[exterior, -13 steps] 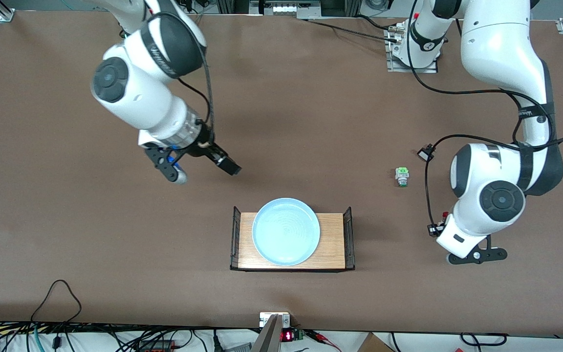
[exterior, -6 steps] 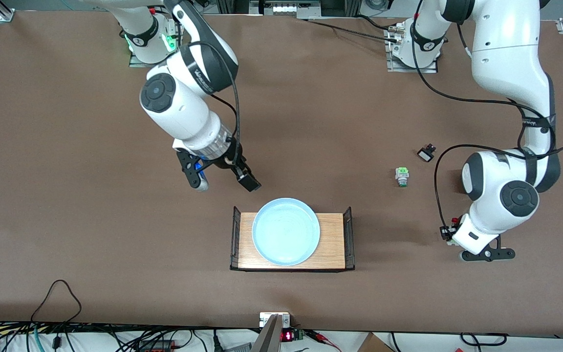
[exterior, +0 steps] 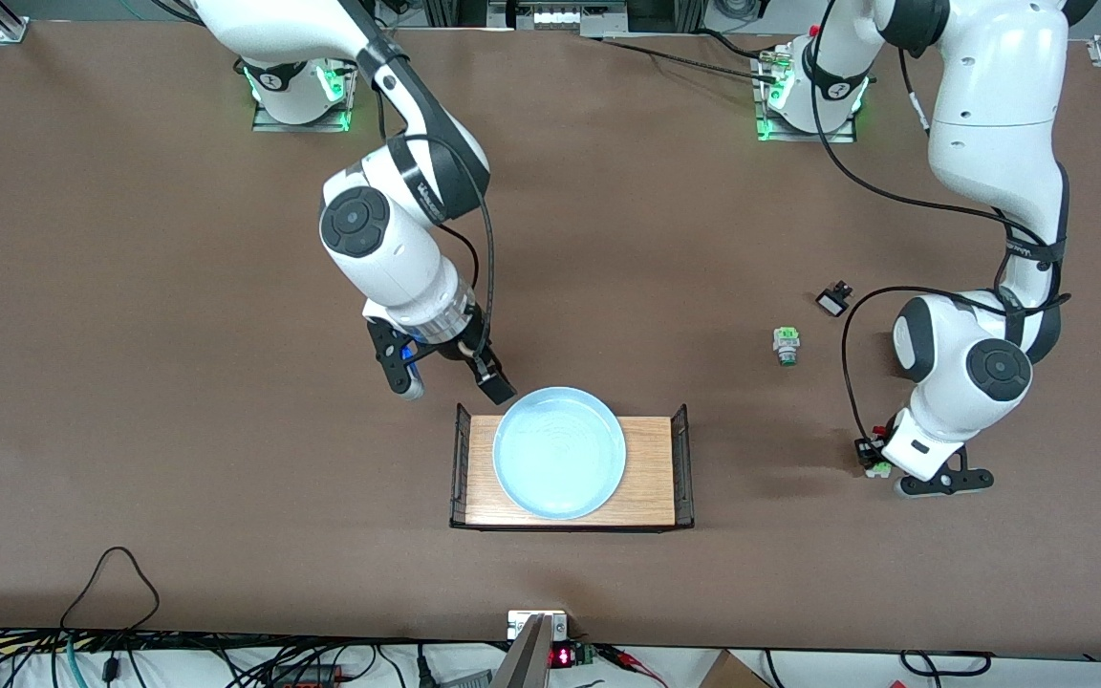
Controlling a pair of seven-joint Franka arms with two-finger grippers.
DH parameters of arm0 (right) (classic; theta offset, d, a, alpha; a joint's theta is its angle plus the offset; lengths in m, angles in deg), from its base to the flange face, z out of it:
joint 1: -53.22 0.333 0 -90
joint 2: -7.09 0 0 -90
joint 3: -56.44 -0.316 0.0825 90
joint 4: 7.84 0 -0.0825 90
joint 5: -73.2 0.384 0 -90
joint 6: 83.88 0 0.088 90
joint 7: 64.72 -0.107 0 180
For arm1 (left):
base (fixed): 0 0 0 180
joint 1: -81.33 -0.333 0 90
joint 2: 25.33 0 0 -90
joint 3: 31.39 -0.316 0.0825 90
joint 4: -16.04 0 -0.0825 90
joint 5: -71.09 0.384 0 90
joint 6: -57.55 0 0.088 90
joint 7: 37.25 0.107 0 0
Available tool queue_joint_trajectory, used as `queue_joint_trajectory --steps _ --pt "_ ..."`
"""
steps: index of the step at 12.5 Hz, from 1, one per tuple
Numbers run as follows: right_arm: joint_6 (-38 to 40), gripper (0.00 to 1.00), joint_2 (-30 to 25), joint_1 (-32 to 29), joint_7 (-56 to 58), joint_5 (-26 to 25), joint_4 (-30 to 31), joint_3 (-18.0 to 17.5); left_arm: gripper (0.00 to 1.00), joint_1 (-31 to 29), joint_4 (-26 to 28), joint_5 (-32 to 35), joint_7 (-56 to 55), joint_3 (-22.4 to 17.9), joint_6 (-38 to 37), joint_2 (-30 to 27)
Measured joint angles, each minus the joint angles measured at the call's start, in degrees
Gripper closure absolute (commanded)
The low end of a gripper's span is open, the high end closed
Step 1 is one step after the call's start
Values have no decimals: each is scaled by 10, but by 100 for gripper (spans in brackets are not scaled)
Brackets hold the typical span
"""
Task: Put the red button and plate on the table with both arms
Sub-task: 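Set the button on the table while the right gripper reaches the plate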
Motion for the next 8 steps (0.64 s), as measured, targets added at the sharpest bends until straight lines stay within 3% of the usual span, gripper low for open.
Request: queue_joint_trajectory --steps 3,4,5,6,7,8 --pt "-38 0 20 0 -2 0 -2 1 91 -7 6 0 12 5 21 6" --pt "-48 0 24 0 -2 0 -3 2 78 -8 7 0 18 6 22 6" --pt "-57 0 29 1 -2 0 -3 2 46 -12 7 0 21 9 22 6" --pt "-63 0 33 4 -2 0 -3 1 32 -18 7 0 24 15 22 5" --pt "-66 1 36 6 -2 0 -3 1 7 -24 7 0 27 20 24 5" --pt "-69 11 39 8 -2 0 -3 1 0 -28 7 0 28 22 25 7"
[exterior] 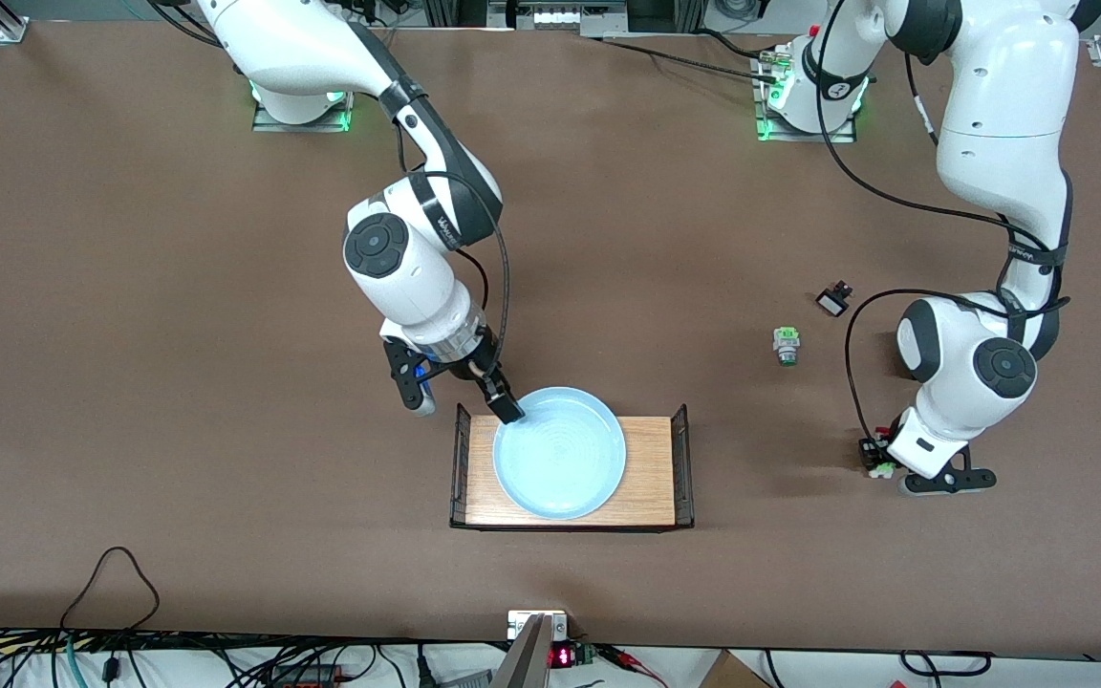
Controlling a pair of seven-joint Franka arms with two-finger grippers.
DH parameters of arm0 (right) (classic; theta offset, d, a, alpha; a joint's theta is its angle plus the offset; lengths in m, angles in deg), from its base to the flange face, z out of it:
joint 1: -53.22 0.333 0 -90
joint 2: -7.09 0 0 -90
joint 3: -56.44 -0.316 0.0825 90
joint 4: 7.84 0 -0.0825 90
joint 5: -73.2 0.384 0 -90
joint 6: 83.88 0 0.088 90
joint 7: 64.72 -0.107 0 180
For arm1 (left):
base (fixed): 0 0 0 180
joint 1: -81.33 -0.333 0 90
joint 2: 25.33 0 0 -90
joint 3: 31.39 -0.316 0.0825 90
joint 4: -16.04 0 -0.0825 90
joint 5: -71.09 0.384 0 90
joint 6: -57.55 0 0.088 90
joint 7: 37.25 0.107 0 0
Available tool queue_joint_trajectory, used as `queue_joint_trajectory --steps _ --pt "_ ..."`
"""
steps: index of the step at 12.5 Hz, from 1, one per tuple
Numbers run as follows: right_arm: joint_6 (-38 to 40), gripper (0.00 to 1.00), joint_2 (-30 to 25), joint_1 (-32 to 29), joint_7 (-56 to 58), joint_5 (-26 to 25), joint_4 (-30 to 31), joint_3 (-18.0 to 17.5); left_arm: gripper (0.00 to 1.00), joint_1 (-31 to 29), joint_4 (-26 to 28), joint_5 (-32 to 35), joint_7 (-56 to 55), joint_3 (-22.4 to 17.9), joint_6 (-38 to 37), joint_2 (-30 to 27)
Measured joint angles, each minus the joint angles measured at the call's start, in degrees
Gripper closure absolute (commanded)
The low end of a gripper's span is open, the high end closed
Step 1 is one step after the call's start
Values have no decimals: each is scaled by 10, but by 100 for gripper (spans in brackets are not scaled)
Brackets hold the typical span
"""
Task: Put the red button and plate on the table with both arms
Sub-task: 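Set the button on the table while the right gripper reaches the plate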
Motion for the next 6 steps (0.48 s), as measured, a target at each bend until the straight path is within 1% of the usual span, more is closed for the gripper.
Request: queue_joint_trajectory --steps 2,3,4,6 --pt "-2 27 1 2 0 0 0 0 0 -4 0 0 0 2 2 1" --pt "-2 32 2 1 -1 0 -1 0 0 -4 0 0 0 3 2 1" --pt "-2 32 1 1 -1 0 -1 1 0 -4 -1 0 0 3 1 0" --pt "-2 36 1 1 -1 0 -3 1 0 -5 -6 0 0 3 -20 -9"
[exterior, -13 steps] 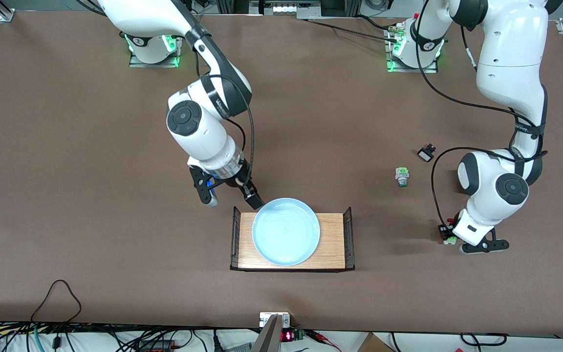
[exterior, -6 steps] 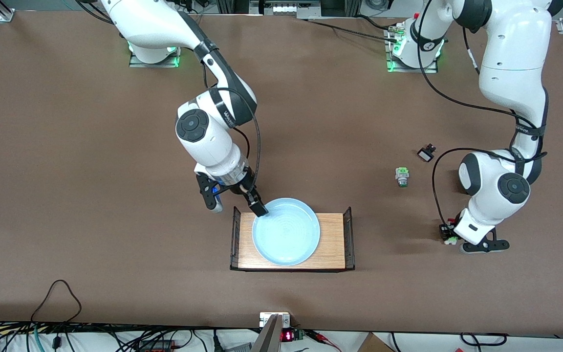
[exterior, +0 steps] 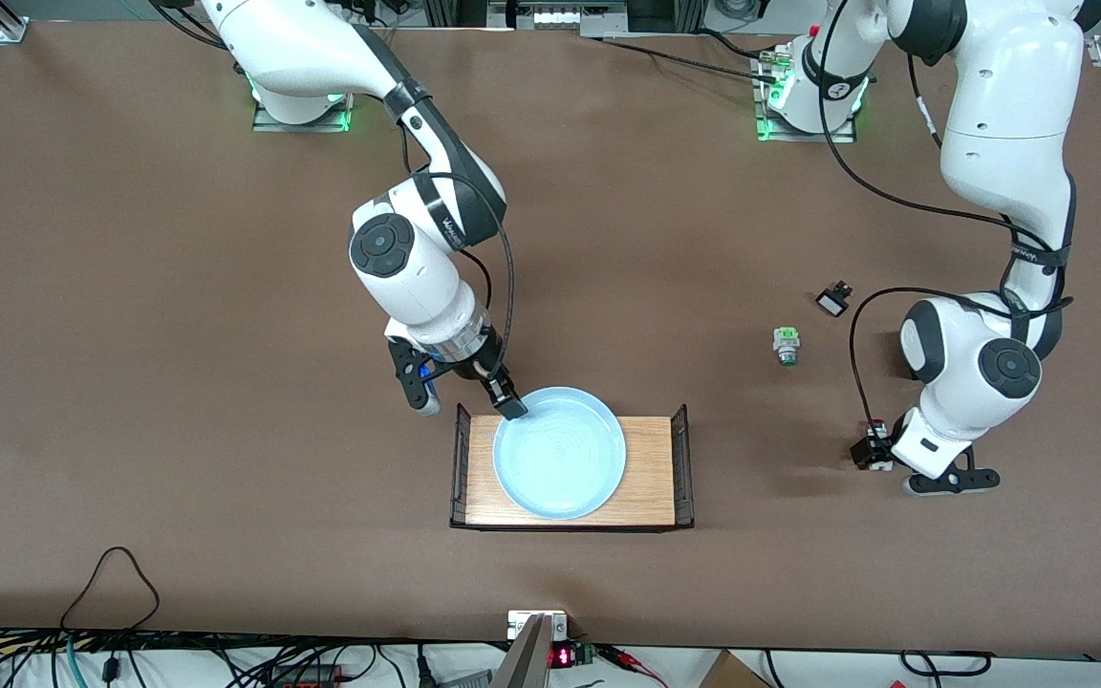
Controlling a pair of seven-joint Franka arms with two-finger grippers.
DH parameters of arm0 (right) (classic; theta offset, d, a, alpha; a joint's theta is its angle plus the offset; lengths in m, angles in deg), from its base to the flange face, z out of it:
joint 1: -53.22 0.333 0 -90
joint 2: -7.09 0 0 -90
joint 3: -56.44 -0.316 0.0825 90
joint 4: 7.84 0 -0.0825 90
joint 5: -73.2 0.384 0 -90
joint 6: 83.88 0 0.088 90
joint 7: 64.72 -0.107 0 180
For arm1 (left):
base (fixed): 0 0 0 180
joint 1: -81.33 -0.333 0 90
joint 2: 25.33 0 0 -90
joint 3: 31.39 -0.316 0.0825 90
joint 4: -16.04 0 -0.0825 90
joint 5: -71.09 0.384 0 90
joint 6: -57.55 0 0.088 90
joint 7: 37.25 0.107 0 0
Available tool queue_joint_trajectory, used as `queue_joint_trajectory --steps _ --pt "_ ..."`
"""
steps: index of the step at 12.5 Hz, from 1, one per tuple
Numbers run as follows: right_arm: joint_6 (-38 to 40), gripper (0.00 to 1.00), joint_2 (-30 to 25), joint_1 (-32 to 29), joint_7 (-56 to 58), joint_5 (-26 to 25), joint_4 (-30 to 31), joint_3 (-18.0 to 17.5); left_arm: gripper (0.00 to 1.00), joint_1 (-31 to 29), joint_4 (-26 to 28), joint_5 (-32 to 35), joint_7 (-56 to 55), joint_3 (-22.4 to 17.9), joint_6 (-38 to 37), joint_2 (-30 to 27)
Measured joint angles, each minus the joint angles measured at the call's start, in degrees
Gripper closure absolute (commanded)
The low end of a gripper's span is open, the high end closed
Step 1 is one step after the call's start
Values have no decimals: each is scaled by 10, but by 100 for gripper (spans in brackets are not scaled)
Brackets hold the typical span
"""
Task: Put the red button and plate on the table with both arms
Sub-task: 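Set the button on the table while the right gripper reaches the plate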
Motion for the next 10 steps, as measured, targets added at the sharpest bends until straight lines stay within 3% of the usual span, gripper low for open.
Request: queue_joint_trajectory --steps 4,8,10 --pt "0 50 0 0 -1 0 -2 1 0 -4 -35 0 1 -1 -134 -71" --pt "0 73 0 0 -9 0 -4 1 0 -5 -39 0 8 -2 -238 -166" --pt "1 77 0 0 -10 0 -4 1 0 -5 -39 0 18 -3 -283 -200"
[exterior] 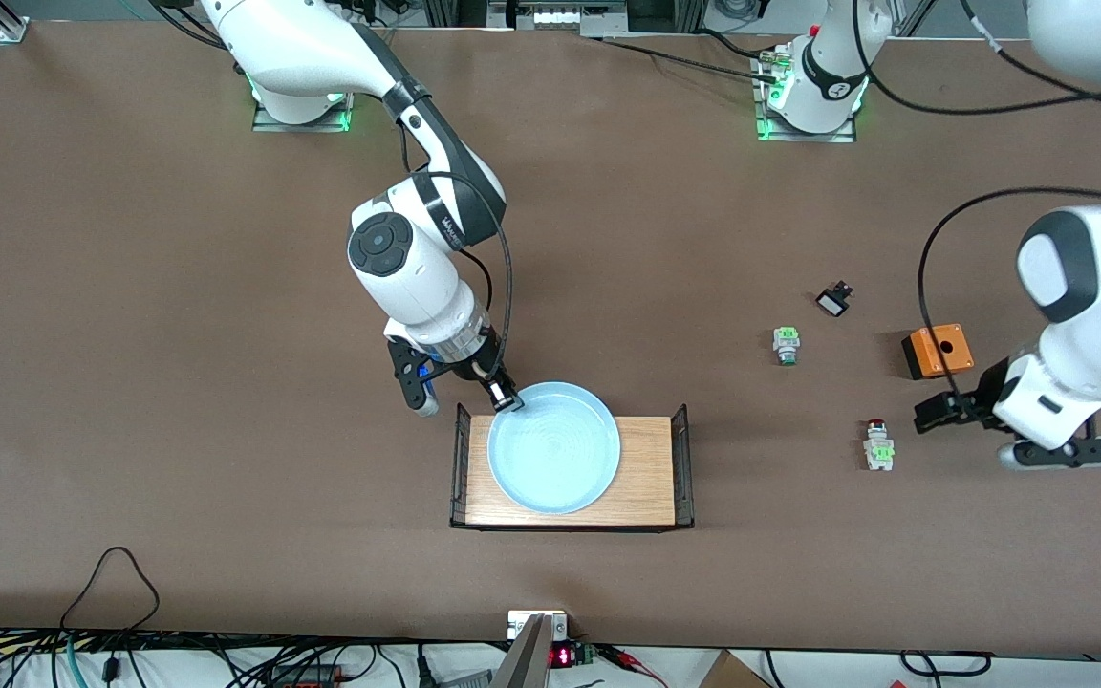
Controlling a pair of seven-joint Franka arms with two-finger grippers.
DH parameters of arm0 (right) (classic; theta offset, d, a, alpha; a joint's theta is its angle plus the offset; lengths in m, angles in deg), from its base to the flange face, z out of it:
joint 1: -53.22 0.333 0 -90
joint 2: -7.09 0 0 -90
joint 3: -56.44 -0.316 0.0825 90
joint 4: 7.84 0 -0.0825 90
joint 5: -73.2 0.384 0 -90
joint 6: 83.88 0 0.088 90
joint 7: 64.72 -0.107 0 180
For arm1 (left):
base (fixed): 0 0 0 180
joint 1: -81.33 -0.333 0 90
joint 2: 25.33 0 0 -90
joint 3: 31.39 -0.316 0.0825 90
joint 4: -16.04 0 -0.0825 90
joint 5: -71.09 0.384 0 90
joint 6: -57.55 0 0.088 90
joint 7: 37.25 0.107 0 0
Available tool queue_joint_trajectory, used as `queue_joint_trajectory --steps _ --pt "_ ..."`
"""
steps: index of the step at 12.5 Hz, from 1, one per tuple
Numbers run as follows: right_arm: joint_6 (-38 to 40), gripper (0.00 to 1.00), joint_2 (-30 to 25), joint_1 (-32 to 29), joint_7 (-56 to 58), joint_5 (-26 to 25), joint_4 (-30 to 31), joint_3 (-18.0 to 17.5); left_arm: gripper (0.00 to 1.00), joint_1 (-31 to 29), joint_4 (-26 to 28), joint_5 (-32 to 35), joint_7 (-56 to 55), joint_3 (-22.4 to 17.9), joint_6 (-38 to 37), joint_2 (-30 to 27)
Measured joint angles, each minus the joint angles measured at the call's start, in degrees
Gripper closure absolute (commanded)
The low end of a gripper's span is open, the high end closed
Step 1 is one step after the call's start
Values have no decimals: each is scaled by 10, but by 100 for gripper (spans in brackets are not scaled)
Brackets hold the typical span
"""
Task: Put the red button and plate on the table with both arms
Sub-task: 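Set the button on the table while the right gripper reaches the plate, then open the left gripper and withdraw it while the right gripper grips the plate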
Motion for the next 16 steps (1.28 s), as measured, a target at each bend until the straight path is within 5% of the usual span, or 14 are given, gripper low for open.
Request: queue_joint_trajectory --steps 5,12,16 --pt "16 91 0 0 0 0 -19 0 0 -8 1 7 26 -2 -69 -50" --pt "18 92 0 1 0 0 -21 0 0 -34 1 9 35 -3 -154 -120" --pt "18 100 0 1 0 0 -21 0 0 -35 2 44 36 12 -216 -172"
